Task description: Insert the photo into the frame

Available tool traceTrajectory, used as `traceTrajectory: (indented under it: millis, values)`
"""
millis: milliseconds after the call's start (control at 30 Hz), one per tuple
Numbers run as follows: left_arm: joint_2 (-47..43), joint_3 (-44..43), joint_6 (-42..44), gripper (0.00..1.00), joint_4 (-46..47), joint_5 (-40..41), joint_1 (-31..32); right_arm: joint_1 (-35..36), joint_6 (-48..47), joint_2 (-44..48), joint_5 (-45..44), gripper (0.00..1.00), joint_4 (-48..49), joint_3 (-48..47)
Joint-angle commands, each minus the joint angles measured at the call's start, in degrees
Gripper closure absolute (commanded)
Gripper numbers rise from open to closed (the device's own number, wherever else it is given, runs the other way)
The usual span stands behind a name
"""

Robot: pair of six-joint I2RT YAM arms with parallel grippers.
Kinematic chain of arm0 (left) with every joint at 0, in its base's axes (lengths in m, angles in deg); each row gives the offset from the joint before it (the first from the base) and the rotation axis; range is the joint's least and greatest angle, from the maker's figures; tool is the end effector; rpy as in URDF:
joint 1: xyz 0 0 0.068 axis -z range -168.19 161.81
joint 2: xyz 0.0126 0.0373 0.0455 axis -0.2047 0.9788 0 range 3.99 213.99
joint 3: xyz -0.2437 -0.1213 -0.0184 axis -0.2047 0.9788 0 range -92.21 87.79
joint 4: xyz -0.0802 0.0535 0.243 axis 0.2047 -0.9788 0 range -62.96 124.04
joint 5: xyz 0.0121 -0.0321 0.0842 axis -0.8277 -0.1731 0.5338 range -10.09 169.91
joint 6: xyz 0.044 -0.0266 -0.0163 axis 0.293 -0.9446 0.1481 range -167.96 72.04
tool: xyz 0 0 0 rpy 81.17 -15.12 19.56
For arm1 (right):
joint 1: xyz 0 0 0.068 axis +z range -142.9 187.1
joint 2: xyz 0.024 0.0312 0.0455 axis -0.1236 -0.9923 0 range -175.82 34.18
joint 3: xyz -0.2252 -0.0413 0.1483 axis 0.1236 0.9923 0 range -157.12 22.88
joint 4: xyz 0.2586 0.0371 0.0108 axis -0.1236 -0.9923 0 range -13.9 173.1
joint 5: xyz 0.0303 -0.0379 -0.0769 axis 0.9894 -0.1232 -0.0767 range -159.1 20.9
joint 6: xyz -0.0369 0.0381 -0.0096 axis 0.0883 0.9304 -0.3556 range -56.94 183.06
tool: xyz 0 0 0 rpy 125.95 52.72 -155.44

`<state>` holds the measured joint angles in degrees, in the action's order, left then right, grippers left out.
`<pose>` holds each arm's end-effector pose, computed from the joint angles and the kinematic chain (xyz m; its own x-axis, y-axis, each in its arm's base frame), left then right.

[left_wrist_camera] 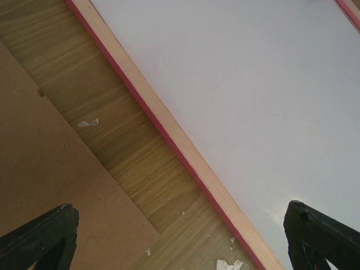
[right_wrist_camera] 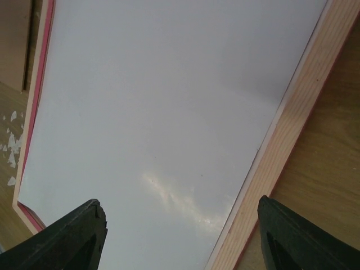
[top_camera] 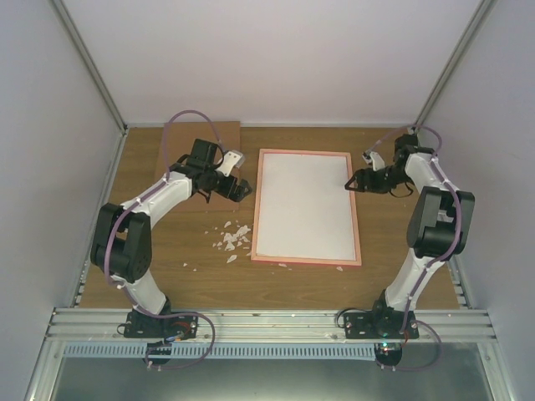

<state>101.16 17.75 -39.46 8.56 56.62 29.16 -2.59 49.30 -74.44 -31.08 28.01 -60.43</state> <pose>0.3424 -0.1217 0.2323 -0.6758 0.3534 -0.6469 0.6096 0.7613 -0.2210 0.3669 -0.0404 0.2125 -0.9515 -0.0276 -0.3065 -0.2008 0.8105 0.5502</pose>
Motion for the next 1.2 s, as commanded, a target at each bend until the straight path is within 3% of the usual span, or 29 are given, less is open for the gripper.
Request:
traceTrajectory:
  millis: [0, 333, 433, 600, 900, 1167]
  values:
    - [1.87, 1.11, 1.54, 0.01, 2.51, -0.59, -0.47, 0.81, -3.47, 1.57, 2.61, 0.27, 1.17, -0.90]
    - [1.30, 8.14, 13.37, 0.13, 0.23, -3.81, 0.05, 3.56, -8.43, 3.72, 1.13, 0.37, 2.45, 8.39]
    - [2.61, 8.70, 14.63, 0.22, -0.85, -3.96, 0.29, 3.58, -7.87, 4.01, 1.50, 0.38, 3.41, 9.82]
    - [5.95, 9.05, 14.95, 0.36, 0.14, -1.73, 1.76, 3.25, -6.46, 4.12, 1.68, 0.38, 4.95, 10.45]
    - [12.79, 4.79, 14.12, 0.51, 1.20, 1.58, 3.75, 1.23, -5.93, 5.13, 4.22, 0.38, 5.55, 8.68]
    - [16.12, 1.74, 14.20, 0.55, 2.89, 3.01, 9.41, 1.03, -4.39, 6.36, 6.39, 0.38, 8.50, 6.80]
